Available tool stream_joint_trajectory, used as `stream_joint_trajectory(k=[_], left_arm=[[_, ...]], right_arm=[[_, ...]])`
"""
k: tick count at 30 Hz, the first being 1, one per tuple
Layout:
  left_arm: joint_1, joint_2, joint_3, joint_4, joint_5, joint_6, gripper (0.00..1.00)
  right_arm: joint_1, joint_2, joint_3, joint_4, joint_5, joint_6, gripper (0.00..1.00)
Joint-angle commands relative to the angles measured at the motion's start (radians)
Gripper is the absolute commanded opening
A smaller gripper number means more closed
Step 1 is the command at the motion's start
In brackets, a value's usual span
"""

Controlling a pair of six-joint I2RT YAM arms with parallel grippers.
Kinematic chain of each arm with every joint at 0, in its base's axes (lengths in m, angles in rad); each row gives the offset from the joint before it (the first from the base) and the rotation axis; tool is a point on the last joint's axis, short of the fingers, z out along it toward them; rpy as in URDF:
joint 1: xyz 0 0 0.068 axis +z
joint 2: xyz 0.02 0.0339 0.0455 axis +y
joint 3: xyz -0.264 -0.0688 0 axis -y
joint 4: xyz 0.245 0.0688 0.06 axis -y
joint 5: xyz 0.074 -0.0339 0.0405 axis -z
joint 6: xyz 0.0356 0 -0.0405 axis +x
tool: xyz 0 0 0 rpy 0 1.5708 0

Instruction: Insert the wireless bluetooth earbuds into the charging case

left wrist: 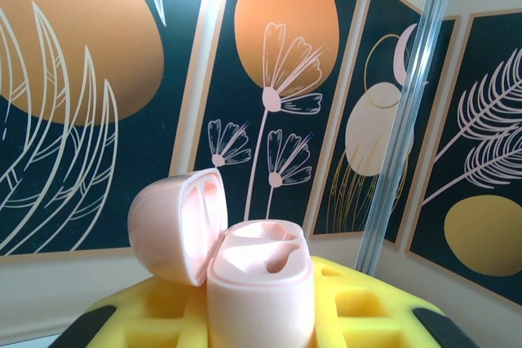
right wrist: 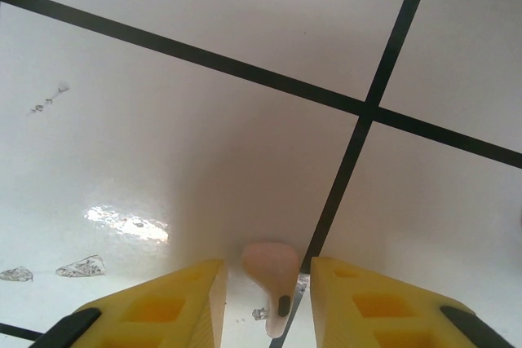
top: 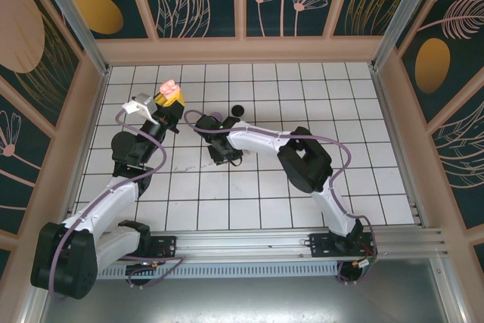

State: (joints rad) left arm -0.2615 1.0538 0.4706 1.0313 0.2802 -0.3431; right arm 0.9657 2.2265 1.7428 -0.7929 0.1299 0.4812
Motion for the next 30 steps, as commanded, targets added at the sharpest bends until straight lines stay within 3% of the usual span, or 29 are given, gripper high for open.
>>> stream_joint_trajectory(k=[1,20,30], left_arm=[[0.005,-0.002,0.028,0.029,0.014,-0.013,0.0],[0.005,0.005,0.03,0.026,0.037,-0.021,0.0],[0.006,-0.005,0.035,-0.011,0.07,-0.015,0.0]], right_arm=[[-0.003,0.024,-0.007,0.0,0.0,0.008,0.33],[-0.02,0.047,-0.009,0.028,0.013,-0.001,0.29],[-0.028,0.007,-0.058,0.069,0.014,-0.01,0.2]])
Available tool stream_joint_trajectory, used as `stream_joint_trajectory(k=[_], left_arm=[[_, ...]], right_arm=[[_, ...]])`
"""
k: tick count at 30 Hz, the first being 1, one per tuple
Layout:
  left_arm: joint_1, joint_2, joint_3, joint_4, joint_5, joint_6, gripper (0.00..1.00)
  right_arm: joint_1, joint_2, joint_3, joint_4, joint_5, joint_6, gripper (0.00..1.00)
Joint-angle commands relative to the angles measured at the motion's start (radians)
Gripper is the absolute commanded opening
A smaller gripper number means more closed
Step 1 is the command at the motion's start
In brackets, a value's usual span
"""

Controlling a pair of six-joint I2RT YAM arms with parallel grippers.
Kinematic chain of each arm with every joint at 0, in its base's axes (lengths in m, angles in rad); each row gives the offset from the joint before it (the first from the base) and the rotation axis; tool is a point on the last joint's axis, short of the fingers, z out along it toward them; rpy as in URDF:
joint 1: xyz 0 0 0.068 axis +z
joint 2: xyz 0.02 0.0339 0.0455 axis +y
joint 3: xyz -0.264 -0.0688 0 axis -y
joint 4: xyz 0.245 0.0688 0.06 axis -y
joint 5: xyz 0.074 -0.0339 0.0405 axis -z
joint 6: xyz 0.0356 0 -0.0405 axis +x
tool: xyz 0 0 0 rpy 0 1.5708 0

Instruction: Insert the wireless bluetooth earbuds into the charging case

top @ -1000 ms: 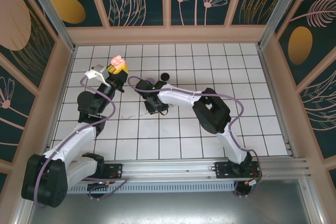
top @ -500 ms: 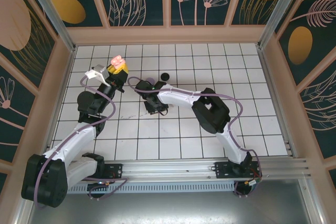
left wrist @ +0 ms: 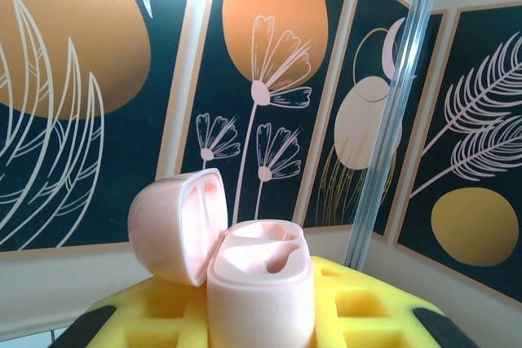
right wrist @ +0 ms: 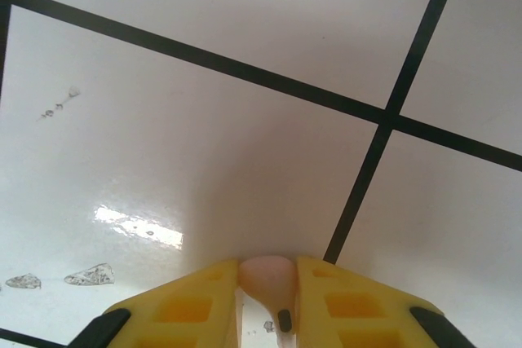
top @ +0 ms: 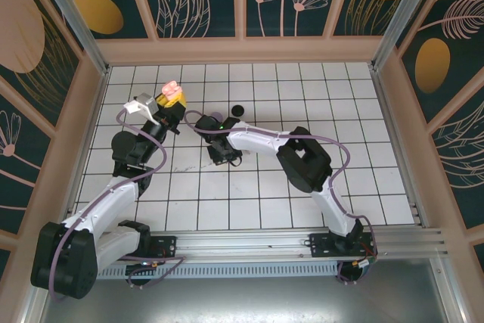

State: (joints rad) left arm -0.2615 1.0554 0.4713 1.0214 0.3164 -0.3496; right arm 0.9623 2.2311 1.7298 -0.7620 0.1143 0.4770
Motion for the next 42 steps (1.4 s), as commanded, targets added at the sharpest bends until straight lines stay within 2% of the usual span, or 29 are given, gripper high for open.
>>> stream_joint_trajectory(k=[1,12,19,26,32,42], left_arm=[[0.005,-0.008,0.036,-0.011,0.04,-0.005,0.0],[0.005,-0.034,0.076,-0.135,0.103,0.068,0.0],[0.002,-0.053,0.068,-0.164,0.149,0.178,0.0],[-0.036,-0.062,-0.052,0.023,0.18,0.312,0.0],[-0.133,-0.027,-0.073,0.009,0.181,0.448,0.0],[-0.234,0.101,-0.071,0.164,0.172,0.466,0.0]], right_arm=[[-0.028,-0.01,-0.054,0.047,0.03,-0.005,0.2],[-0.063,-0.206,-0.141,0.127,0.052,-0.007,0.18],[-0.107,-0.387,-0.194,0.201,0.071,-0.043,0.18],[-0.146,-0.59,-0.243,0.3,0.096,-0.109,0.18],[-0.148,-0.749,-0.294,0.417,0.081,-0.212,0.19],[-0.134,-0.956,-0.412,0.585,-0.059,-0.321,0.2]])
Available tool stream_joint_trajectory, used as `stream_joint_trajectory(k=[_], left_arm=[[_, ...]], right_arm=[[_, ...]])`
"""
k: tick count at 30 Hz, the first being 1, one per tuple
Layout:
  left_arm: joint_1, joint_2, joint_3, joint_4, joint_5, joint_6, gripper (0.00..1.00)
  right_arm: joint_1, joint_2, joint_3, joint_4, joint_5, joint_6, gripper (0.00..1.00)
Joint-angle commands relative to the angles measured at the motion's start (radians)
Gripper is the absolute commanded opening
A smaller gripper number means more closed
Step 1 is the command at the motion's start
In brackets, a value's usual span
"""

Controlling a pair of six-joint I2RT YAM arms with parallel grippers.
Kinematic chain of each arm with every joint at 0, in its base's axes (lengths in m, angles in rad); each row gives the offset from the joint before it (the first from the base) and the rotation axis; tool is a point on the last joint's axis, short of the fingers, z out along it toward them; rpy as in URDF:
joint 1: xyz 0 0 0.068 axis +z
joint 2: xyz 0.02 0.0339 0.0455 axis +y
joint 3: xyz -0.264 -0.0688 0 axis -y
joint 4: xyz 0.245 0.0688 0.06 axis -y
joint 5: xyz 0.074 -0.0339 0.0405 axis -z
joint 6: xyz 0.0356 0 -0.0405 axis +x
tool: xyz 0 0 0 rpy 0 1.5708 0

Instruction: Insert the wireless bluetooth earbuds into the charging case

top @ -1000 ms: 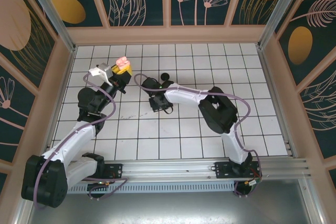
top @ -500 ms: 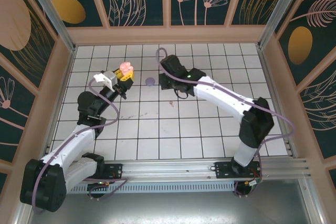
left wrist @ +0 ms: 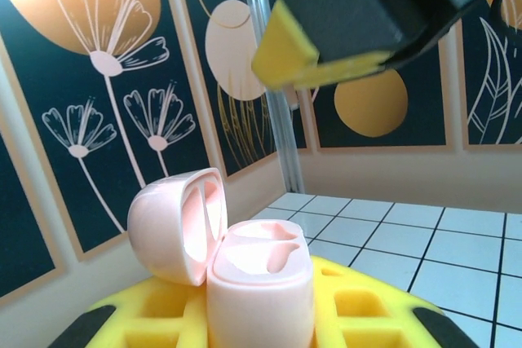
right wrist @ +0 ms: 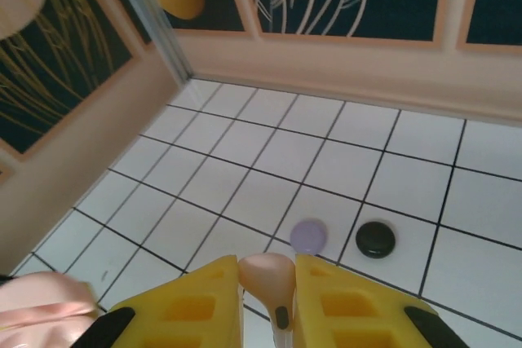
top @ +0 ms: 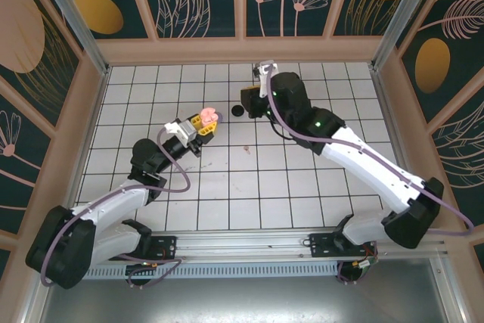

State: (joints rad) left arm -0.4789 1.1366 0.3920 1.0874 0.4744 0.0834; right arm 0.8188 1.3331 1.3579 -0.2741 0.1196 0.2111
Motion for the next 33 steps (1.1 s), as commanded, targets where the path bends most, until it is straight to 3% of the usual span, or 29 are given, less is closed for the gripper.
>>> stream_joint_trajectory(k=[1,14,33], left_arm=[[-0.026,0.031,0.018,0.1,0.011,0.039,0.0],[-0.11,0.185,0.158,0.097,-0.108,0.005,0.0],[-0.124,0.235,0.237,0.063,-0.059,-0.036,0.0]], right_arm=[[0.012,-0.082,-0.064,0.12,-0.081,-0.062,0.2],[0.02,-0.179,-0.193,0.248,-0.241,0.021,0.2],[0.056,-0.125,-0.219,0.308,-0.254,0.024,0.21]])
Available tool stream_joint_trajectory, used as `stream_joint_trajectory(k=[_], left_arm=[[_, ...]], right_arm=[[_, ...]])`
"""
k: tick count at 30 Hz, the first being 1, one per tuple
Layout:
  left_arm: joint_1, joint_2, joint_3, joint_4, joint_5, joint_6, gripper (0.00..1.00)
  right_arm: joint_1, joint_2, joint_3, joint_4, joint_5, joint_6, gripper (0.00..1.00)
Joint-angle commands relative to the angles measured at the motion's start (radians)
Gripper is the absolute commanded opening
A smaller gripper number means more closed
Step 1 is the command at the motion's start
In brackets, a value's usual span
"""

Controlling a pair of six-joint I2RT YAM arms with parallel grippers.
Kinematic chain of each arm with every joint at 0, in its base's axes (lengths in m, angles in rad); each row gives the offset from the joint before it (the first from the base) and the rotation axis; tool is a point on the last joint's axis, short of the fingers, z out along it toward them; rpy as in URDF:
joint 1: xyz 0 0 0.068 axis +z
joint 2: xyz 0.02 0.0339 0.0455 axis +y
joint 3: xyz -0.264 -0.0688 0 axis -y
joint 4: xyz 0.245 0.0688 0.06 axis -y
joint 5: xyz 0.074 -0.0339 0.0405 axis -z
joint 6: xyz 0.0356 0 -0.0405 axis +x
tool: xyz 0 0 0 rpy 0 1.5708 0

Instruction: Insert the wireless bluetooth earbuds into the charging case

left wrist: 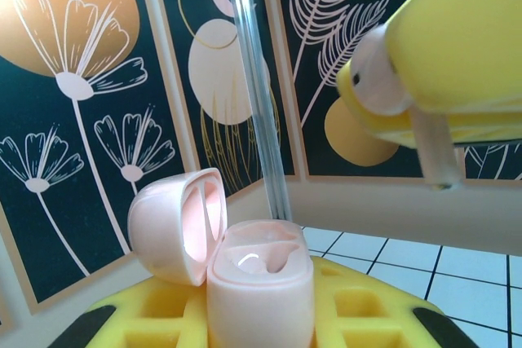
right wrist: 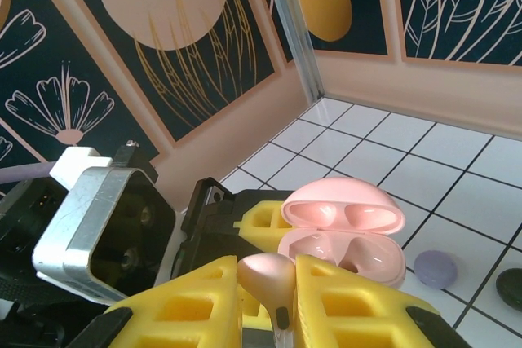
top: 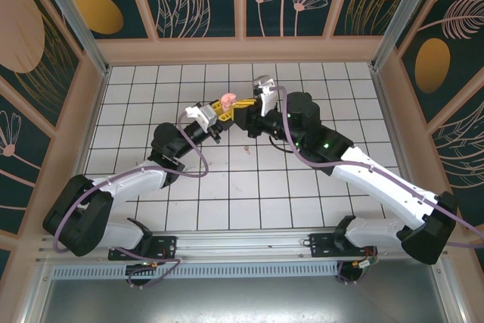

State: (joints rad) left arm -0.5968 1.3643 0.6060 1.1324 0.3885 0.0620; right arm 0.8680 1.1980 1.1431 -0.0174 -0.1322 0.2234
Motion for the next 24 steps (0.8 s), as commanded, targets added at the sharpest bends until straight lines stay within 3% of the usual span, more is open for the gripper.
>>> stream_joint_trajectory(k=[1,24], left_arm=[[-0.006,0.007,0.022,0.019,0.029,-0.016,0.0],[-0.018,-0.011,0.023,0.014,0.123,-0.026,0.0]], right_arm=[[0.007,0.013,-0.003,0.054,0.002,0.011,0.21],[-0.018,0.036,0.003,0.056,0.042,0.007,0.2]])
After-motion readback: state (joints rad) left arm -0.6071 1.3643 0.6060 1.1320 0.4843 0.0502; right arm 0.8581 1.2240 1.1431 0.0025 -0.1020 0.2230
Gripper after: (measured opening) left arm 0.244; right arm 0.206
